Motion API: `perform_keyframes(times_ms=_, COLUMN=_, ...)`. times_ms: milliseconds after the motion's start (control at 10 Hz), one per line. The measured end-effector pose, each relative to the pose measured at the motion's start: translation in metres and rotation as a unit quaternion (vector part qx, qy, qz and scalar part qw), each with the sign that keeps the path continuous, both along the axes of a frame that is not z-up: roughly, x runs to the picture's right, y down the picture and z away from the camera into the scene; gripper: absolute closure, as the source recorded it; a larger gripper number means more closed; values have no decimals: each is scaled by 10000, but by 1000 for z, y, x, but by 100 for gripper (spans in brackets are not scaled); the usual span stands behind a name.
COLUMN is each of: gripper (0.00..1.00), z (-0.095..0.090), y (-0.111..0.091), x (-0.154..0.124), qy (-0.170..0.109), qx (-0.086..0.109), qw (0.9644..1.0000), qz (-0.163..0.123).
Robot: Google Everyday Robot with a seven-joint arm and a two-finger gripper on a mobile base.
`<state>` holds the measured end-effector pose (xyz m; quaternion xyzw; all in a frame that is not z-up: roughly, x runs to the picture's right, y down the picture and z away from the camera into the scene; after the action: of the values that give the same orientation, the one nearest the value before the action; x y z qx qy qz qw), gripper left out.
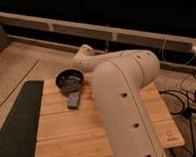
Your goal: Place the pepper in the ceramic cup
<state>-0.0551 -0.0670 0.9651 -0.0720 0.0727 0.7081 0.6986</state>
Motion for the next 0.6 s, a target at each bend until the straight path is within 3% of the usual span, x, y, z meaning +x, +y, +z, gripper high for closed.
perform_keyframes(times_ms=600, gripper=100, z=-4, y=-5, x=5, qy=61, qx=53, qw=10000, qz=-17)
